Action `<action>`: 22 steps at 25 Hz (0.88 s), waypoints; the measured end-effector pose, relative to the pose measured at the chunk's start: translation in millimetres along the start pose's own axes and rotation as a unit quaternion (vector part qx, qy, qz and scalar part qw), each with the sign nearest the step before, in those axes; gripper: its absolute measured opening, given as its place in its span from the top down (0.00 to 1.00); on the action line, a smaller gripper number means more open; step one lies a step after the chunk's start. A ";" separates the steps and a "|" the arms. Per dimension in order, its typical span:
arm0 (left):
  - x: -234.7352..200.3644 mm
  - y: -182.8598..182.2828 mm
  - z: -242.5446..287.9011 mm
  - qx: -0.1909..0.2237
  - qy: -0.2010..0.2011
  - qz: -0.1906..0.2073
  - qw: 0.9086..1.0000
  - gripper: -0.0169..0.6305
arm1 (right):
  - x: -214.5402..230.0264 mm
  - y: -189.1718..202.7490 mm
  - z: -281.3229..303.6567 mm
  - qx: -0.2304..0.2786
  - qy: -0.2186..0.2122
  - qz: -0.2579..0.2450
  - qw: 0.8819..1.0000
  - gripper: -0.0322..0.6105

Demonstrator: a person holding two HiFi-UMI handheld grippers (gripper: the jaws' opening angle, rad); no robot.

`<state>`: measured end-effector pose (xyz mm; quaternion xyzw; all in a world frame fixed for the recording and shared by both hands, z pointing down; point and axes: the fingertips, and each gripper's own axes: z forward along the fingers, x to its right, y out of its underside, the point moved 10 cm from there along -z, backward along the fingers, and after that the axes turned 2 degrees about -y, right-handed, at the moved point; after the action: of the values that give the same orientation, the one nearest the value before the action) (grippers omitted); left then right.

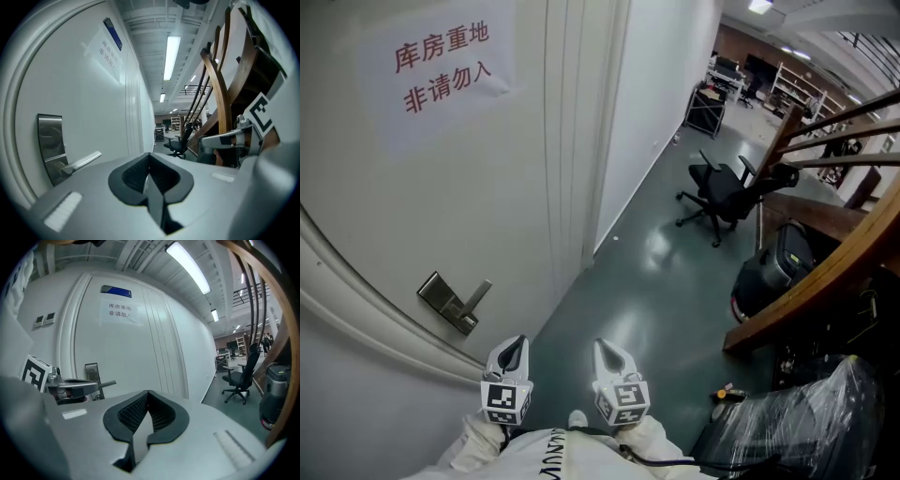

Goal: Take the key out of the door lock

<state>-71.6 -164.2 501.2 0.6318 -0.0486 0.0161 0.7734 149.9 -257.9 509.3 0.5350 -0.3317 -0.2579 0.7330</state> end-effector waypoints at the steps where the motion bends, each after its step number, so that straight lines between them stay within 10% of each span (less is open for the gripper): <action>1: 2.0 -0.8 2.9 -0.001 -0.006 0.000 1.000 0.97 | 5.3 -1.0 3.7 0.000 -0.006 0.000 1.000 0.95; 22: -62.0 12.9 -60.0 0.011 -0.150 -0.030 0.988 0.97 | -73.1 -7.1 74.7 -0.036 -0.143 -0.045 0.988 0.95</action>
<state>-131.1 -100.5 496.1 0.6365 -0.1444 -0.1016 0.7508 45.5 -252.2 502.7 0.4806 -0.3992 -0.3765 0.6841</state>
